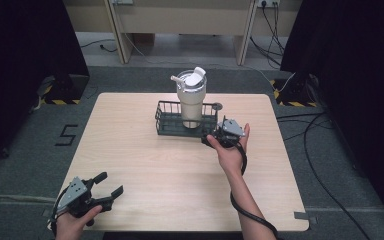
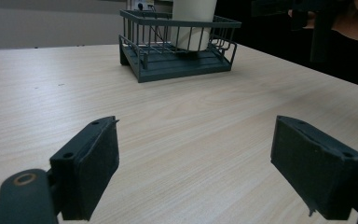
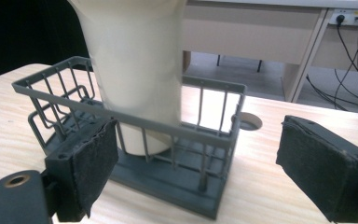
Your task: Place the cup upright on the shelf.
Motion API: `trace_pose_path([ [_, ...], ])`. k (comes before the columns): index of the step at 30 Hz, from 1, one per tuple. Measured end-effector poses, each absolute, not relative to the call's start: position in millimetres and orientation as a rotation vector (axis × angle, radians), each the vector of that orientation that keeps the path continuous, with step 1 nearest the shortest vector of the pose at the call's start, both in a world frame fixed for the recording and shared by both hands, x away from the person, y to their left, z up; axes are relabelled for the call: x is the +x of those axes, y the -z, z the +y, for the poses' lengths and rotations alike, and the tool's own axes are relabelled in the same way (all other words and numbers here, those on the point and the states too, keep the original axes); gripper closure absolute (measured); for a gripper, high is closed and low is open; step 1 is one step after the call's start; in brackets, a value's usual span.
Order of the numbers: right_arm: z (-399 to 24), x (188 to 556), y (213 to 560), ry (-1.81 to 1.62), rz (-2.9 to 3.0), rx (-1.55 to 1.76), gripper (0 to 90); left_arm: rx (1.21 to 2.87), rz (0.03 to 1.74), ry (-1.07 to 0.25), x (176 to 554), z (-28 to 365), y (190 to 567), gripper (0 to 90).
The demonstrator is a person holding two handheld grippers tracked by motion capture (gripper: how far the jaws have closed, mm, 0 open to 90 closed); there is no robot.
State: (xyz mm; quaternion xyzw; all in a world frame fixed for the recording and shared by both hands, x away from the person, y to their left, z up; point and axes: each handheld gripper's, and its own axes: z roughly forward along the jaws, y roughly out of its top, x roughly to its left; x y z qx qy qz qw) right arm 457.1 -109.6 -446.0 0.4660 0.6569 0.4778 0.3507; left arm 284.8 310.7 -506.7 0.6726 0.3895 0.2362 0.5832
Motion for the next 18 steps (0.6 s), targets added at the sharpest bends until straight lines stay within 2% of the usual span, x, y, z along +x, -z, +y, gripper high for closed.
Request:
trace_pose_path([
  [18, -138.9, 416.1, 452.9, -1.219, 1.704, 1.187, 12.9, 1.577, 0.909, -0.555, 284.5, 311.0, 506.8, 14.5],
])
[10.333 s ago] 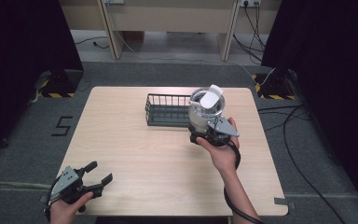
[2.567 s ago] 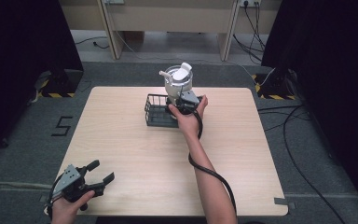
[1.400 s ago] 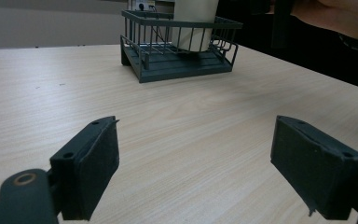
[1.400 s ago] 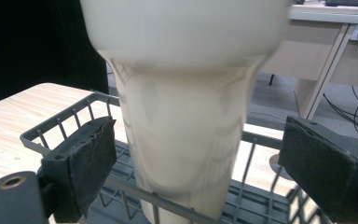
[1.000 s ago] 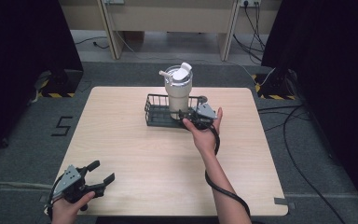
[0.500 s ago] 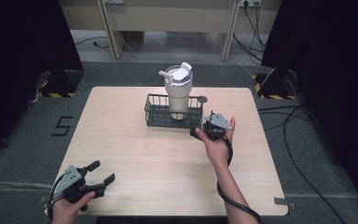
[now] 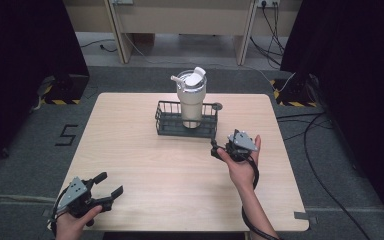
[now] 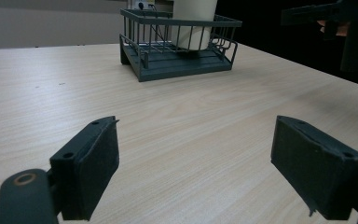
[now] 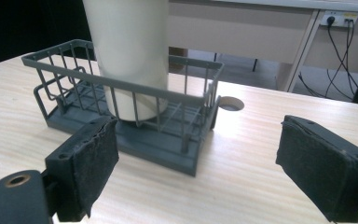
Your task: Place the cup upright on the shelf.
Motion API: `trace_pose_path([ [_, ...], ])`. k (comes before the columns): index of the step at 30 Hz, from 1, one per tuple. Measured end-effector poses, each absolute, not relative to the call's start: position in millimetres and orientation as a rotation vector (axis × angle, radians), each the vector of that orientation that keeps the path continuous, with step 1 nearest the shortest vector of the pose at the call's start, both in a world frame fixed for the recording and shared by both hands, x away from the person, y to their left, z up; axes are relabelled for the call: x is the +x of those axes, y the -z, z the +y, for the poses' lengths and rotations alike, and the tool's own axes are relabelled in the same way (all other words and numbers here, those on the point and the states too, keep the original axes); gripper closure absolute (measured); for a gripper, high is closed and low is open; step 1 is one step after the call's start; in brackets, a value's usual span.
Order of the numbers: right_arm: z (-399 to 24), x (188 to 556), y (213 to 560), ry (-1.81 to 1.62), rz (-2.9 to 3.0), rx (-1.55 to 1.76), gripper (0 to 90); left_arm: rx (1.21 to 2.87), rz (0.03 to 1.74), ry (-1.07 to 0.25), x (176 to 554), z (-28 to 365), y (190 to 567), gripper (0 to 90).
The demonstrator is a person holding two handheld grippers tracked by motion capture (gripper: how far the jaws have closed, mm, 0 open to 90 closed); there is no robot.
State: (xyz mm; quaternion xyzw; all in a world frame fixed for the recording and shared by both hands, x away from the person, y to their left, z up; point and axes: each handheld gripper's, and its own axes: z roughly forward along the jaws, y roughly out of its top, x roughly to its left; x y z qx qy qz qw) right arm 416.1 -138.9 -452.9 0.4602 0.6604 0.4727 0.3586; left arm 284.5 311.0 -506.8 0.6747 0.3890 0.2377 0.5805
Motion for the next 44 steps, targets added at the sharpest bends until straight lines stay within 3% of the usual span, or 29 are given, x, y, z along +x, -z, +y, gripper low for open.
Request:
trace_pose_path([
  [44, -189.6, 332.3, 481.6, -1.200, 1.688, 1.232, 14.6, 1.584, 0.907, -0.563, 284.6, 308.7, 506.8, 14.4],
])
